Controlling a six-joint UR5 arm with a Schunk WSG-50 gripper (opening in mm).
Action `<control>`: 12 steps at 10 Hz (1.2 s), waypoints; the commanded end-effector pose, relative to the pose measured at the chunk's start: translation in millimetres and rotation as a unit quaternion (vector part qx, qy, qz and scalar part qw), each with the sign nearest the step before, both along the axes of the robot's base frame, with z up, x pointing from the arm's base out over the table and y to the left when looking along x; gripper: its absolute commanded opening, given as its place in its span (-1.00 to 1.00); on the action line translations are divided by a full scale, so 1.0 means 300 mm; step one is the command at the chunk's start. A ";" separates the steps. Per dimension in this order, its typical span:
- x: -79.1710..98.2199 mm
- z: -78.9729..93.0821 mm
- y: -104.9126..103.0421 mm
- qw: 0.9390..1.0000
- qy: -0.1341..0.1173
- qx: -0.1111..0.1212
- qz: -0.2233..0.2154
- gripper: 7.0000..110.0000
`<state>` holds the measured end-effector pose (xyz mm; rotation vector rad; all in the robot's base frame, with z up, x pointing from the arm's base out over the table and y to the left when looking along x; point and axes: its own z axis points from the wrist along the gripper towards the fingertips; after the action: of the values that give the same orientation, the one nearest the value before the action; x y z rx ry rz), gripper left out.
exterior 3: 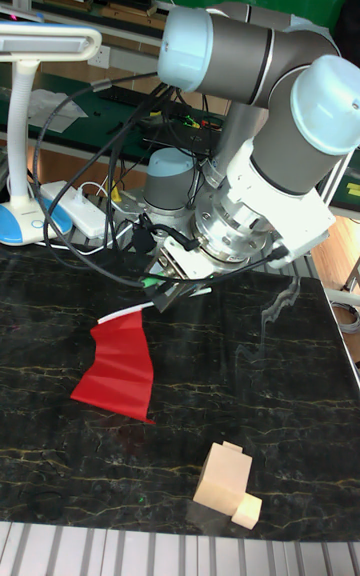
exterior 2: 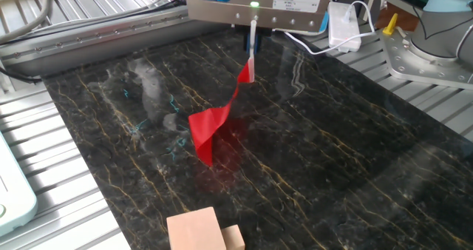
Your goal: Wave the flag
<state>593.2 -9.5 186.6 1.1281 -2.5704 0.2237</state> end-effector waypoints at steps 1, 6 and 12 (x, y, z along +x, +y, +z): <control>0.038 -0.012 -0.001 1.000 -0.019 0.001 0.011 -1.00; 0.155 -0.041 0.085 0.995 -0.080 0.049 0.035 -1.00; 0.148 -0.059 0.122 0.995 -0.075 0.062 0.020 -1.00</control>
<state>636.7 19.7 171.1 1.2537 -2.7143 0.1991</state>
